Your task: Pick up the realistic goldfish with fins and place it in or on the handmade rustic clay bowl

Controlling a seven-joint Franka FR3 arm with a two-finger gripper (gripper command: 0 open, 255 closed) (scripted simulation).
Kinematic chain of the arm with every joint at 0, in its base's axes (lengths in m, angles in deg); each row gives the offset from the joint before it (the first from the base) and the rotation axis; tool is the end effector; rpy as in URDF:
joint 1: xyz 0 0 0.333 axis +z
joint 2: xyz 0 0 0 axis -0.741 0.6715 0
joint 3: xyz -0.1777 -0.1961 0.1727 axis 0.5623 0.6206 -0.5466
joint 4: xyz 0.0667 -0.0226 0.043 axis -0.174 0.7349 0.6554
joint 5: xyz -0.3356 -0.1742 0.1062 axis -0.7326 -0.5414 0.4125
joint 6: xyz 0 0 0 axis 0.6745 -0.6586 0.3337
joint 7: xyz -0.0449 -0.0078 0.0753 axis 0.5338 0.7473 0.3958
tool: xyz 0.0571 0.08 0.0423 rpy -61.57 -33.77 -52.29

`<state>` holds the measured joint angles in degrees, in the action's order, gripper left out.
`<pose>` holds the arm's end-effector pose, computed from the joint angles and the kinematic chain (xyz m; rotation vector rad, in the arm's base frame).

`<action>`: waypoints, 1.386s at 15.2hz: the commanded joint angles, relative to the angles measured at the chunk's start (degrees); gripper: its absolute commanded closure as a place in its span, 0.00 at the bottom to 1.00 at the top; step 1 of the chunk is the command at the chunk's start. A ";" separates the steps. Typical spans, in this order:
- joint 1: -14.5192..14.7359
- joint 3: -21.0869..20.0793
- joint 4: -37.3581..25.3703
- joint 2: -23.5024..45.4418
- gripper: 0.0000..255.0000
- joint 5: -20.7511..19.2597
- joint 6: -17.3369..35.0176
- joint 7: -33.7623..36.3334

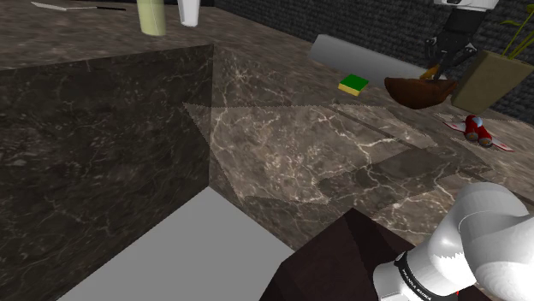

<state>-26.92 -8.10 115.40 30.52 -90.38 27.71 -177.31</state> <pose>0.3448 -0.2842 0.6565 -2.3705 -2.0144 0.1713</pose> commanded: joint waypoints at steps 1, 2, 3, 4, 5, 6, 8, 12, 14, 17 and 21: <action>-0.01 -0.02 0.19 -0.06 1.00 -0.02 0.14 0.07; -0.01 -0.02 0.19 -0.06 1.00 -0.02 0.14 0.07; -0.01 -0.02 0.19 -0.06 1.00 -0.02 0.14 0.07; -0.01 -0.02 0.19 -0.06 1.00 -0.02 0.14 0.07; -0.01 -0.02 0.19 -0.06 1.00 -0.02 0.13 0.07; -0.01 -0.02 0.19 -0.06 1.00 -0.02 0.13 0.07; -0.01 -0.02 0.19 -0.06 0.00 -0.02 0.13 0.07; -0.01 -0.02 0.19 -0.06 0.00 -0.02 0.13 0.07; 0.80 0.30 -5.36 2.32 0.00 1.14 -3.25 -1.16; 1.56 1.00 -10.76 4.88 0.00 2.32 -6.34 -2.53; 1.55 1.00 -10.76 4.88 0.00 2.33 -6.34 -2.54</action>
<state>-25.37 -7.12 104.70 35.38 -88.07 21.41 -179.82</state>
